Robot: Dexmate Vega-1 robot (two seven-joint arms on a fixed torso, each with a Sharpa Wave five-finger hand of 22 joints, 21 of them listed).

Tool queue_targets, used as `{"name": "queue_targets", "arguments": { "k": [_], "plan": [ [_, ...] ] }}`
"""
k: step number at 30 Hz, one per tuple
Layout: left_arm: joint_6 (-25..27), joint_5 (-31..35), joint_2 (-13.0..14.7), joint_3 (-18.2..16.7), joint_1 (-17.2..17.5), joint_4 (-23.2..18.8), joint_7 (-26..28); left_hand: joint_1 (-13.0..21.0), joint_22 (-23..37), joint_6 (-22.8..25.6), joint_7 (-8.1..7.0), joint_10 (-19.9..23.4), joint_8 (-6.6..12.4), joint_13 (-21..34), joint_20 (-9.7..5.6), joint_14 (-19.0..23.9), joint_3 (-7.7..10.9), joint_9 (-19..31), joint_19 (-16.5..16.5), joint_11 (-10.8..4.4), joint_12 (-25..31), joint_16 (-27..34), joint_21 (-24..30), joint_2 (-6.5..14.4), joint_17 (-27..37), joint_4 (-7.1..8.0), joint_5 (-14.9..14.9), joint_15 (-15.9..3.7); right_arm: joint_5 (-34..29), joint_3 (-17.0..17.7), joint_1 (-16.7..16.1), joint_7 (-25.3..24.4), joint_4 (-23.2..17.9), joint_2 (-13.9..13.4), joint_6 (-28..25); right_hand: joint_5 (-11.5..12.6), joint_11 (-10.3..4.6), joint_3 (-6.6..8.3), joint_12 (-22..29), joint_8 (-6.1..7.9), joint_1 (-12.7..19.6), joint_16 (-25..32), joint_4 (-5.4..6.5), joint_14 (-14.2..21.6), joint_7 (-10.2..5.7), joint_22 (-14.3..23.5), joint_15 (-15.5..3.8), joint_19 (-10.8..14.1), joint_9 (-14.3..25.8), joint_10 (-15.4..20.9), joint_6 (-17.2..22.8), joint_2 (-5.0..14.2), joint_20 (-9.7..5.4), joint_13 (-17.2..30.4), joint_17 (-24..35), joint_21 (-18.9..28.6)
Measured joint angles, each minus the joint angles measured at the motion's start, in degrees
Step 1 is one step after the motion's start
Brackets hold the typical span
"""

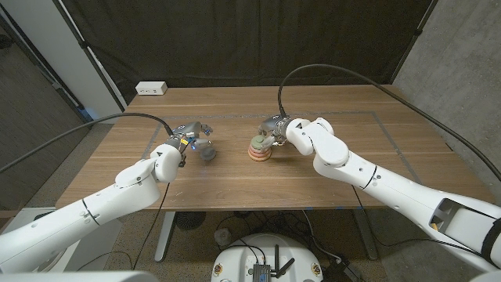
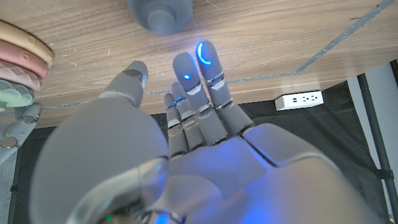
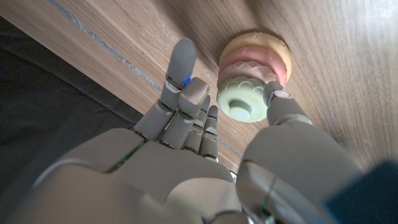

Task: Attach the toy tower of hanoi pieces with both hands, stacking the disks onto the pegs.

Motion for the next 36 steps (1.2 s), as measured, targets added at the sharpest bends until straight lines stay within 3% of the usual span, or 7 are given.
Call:
{"name": "queue_targets", "arguments": {
  "k": [13, 18, 29, 36],
  "plan": [
    [-0.12, -0.17, 0.00, -0.32, 0.42, -0.28, 0.65, 0.00, 0.00, 0.00, 0.00, 0.00, 0.00, 0.00, 0.00, 0.00, 0.00, 0.00, 0.00, 0.00, 0.00, 0.00, -0.01, 0.00, 0.00, 0.00, 0.00, 0.00, -0.11, 3.21, -3.63, -0.30, -3.53, -1.69, -1.30, -0.43, -0.73, 0.25, 0.62, 0.26, 0.00, -0.48, -0.25, -0.72, -0.73, 0.00, 0.10, 0.01, 0.00, 1.02, 0.96, 0.00, 0.00, -0.53, -0.12, -0.44],
    [-0.28, -0.21, 0.01, -0.47, 0.48, -0.51, 0.67, 0.00, 0.00, 0.00, 0.00, 0.00, 0.00, 0.00, 0.00, 0.00, 0.00, 0.22, 0.00, 0.00, 0.00, 0.00, -0.01, 0.00, 0.00, 0.00, 0.00, 0.00, 0.34, 5.04, -5.73, -3.49, -4.70, -2.34, -3.63, -0.43, -1.26, 0.85, 0.85, 0.71, 0.92, -0.48, -0.60, -0.71, -1.68, 0.03, 0.10, 0.01, 0.12, 2.32, 2.13, 0.95, 0.00, -0.80, -0.09, -0.44],
    [-0.02, -0.47, 0.03, -1.17, 0.87, -1.17, 0.96, 0.00, -0.01, 0.00, 0.00, 0.00, 0.00, 0.00, 0.00, 0.00, -0.01, 0.30, 0.00, 0.00, 0.00, 0.00, 0.32, 0.00, 0.00, 0.00, 0.00, 0.00, 2.92, 8.38, -9.67, -9.56, -6.93, -3.50, -5.97, -0.17, -1.96, 2.23, 1.28, 2.09, 2.66, 0.19, -1.25, 0.04, -1.95, 0.15, -0.21, 0.89, 0.70, 4.04, 4.45, 3.43, -0.04, -1.31, 0.17, -0.44],
    [0.33, -0.85, -0.05, -1.74, 1.42, -1.50, 1.82, 0.00, -0.01, 0.00, 0.00, 0.00, 0.00, 0.00, 0.00, 0.00, -0.01, 0.29, 0.00, 0.00, 0.00, 0.22, 0.32, 0.00, 0.00, 0.00, 0.00, 0.00, 4.68, 10.08, -11.83, -13.52, -8.01, -4.38, -7.31, -0.16, -2.37, 2.71, 1.28, 2.40, 3.25, 0.67, -1.26, 0.76, -2.26, 0.15, -0.31, 1.06, 0.96, 4.86, 5.38, 4.03, -0.21, -1.59, 0.42, -0.44]
  ]
}}
